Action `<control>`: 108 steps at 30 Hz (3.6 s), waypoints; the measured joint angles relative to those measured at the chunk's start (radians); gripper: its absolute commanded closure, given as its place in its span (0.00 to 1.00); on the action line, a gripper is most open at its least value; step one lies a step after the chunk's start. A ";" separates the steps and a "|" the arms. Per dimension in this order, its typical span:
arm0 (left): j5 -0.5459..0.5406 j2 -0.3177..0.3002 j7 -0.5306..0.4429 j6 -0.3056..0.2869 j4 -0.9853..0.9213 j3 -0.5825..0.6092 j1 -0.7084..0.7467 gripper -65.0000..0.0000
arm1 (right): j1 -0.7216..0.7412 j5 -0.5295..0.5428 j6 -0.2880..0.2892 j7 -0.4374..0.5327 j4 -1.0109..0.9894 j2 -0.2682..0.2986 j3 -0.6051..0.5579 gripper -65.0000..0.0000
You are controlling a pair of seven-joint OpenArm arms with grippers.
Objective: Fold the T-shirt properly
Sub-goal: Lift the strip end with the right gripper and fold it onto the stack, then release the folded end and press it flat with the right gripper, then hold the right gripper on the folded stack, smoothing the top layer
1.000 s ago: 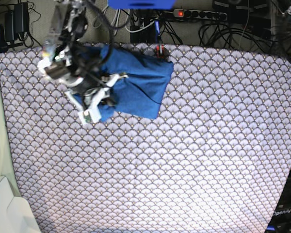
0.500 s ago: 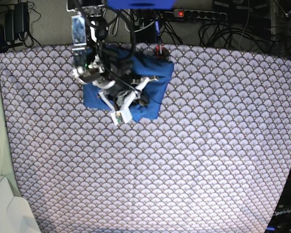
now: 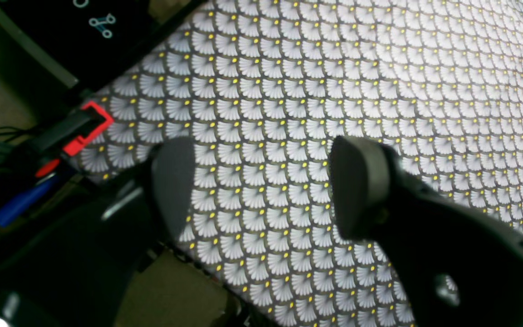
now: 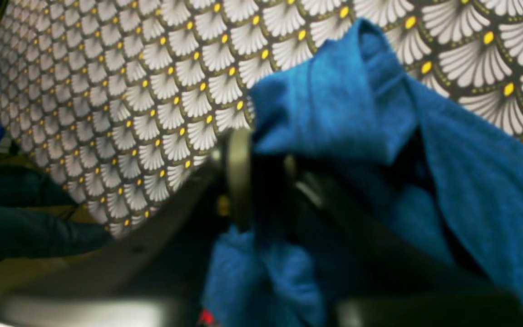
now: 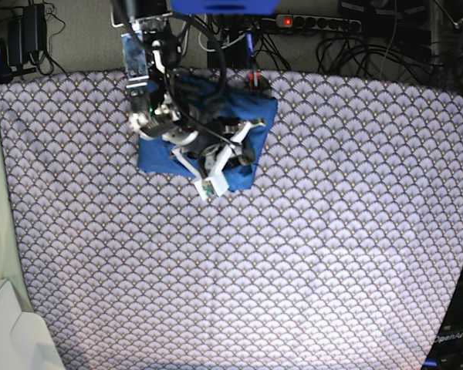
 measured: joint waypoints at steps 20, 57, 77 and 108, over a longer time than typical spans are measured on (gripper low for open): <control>0.000 0.000 -0.001 0.000 0.002 0.002 0.000 0.30 | -0.045 0.006 -0.074 0.008 0.291 0.091 0.119 0.79; -0.004 0.000 0.001 0.000 0.003 0.007 -0.019 0.30 | -0.255 0.003 -0.074 0.023 0.282 0.193 -0.155 1.00; -0.004 0.000 0.001 0.000 0.004 0.006 -0.019 0.30 | -0.238 0.003 -0.075 0.011 0.336 0.270 -0.183 0.96; -0.004 0.003 0.001 0.000 0.004 0.006 -0.019 0.30 | -0.163 0.004 -0.075 -0.097 0.281 0.262 -0.180 0.55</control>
